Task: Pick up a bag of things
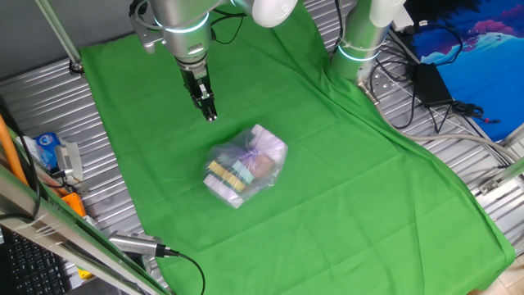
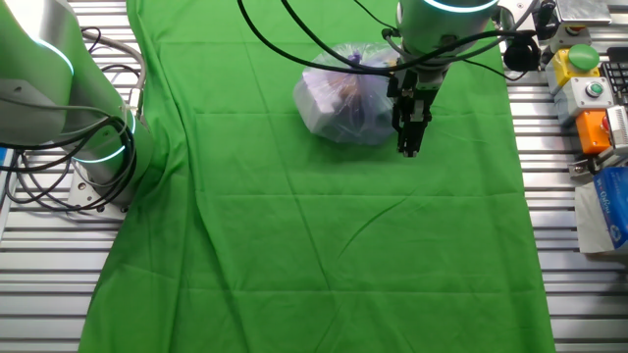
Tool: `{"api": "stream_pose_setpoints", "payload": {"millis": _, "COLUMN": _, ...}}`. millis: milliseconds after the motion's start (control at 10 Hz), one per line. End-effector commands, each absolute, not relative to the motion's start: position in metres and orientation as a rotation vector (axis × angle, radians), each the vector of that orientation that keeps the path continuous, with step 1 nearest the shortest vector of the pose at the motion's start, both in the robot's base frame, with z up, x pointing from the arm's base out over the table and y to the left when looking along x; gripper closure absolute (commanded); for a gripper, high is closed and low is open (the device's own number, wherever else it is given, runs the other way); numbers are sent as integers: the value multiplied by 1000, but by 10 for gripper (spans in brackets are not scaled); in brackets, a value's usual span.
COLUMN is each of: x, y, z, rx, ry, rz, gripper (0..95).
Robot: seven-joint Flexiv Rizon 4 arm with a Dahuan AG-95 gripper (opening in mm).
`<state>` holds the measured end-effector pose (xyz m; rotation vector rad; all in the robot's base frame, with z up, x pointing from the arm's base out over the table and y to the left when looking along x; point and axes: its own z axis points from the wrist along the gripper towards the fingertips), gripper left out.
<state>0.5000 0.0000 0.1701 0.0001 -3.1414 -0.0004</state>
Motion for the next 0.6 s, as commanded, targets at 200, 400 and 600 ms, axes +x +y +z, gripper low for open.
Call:
{"api": "stream_pose_setpoints", "payload": {"millis": 200, "x": 500, "y": 0, "z": 170, "rx": 320, "ry": -3171, "rz": -35, "gripper": 950}}
{"api": "stream_pose_setpoints", "payload": {"millis": 400, "x": 500, "y": 0, "z": 170, "rx": 322, "ry": -3170, "rz": -31, "gripper": 950}}
{"api": "stream_pose_setpoints", "payload": {"millis": 600, "x": 500, "y": 0, "z": 170, "rx": 322, "ry": -3170, "rz": -30, "gripper": 950}}
